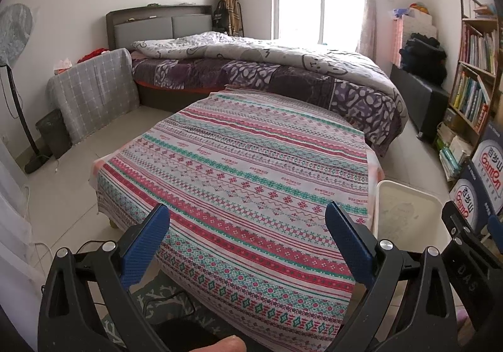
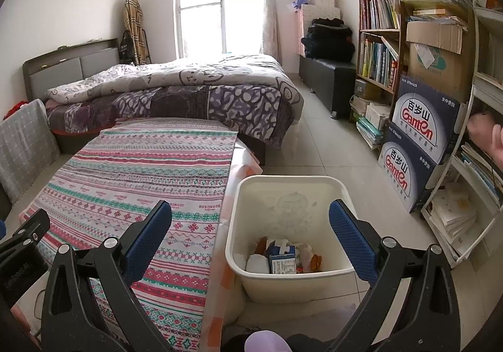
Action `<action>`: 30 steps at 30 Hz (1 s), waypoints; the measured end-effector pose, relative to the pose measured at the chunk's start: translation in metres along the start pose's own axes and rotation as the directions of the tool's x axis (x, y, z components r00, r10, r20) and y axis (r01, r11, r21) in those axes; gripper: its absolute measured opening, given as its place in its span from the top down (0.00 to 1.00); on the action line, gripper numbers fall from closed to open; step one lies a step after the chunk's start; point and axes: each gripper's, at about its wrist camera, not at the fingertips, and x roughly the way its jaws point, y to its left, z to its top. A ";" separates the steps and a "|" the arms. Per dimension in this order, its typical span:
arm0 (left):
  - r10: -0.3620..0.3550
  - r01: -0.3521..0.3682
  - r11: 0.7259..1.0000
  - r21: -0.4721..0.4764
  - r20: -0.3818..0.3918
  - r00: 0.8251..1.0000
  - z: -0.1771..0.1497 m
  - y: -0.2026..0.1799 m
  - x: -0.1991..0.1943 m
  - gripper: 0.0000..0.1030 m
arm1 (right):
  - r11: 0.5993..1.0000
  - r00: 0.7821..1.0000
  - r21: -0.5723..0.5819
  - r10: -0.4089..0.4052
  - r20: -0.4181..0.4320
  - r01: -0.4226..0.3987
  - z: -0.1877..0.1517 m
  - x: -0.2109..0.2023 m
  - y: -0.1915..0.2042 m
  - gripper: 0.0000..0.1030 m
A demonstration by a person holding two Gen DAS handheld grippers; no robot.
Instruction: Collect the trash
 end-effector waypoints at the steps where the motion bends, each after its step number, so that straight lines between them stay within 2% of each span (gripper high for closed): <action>1: 0.001 -0.001 1.000 0.003 0.000 1.000 0.000 0.000 0.000 0.07 | 1.000 1.000 -0.001 0.001 -0.001 -0.001 0.000 0.000 0.000 0.07; 30: 0.013 -0.013 1.000 0.012 -0.002 1.000 -0.001 -0.001 0.001 0.07 | 1.000 1.000 -0.020 0.008 -0.019 -0.008 -0.008 0.003 0.005 0.07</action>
